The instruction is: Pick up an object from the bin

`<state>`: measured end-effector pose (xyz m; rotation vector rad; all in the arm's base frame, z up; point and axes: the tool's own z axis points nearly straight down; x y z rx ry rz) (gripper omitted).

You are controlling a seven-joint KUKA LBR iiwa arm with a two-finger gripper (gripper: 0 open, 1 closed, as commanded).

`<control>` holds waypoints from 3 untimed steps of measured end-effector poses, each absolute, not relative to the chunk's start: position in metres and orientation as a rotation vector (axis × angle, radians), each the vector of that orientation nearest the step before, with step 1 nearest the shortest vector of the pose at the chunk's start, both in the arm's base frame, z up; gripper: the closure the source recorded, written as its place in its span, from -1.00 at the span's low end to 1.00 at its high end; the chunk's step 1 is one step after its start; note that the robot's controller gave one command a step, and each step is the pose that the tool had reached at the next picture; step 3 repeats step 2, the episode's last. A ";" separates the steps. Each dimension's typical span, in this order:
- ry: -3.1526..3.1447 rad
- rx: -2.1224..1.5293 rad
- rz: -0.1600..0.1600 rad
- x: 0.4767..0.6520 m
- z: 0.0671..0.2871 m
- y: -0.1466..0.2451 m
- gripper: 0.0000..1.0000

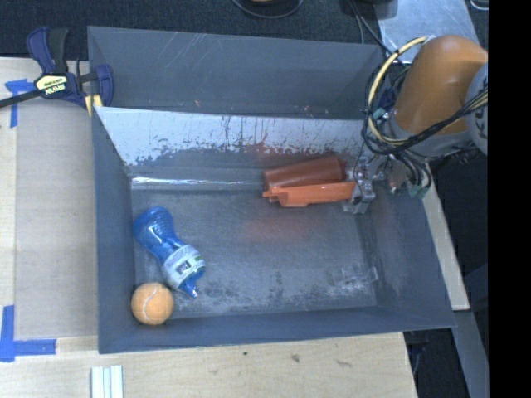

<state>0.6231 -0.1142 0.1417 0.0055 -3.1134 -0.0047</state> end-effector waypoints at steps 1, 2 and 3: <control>-3.085 0.011 0.019 0.620 0.085 -0.134 1.00; -3.107 -0.012 0.005 0.619 0.211 -0.122 1.00; -3.107 -0.012 0.005 0.619 0.211 -0.122 1.00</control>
Offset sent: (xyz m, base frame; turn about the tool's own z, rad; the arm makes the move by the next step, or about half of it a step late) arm -0.0071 -0.0010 0.1460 0.0227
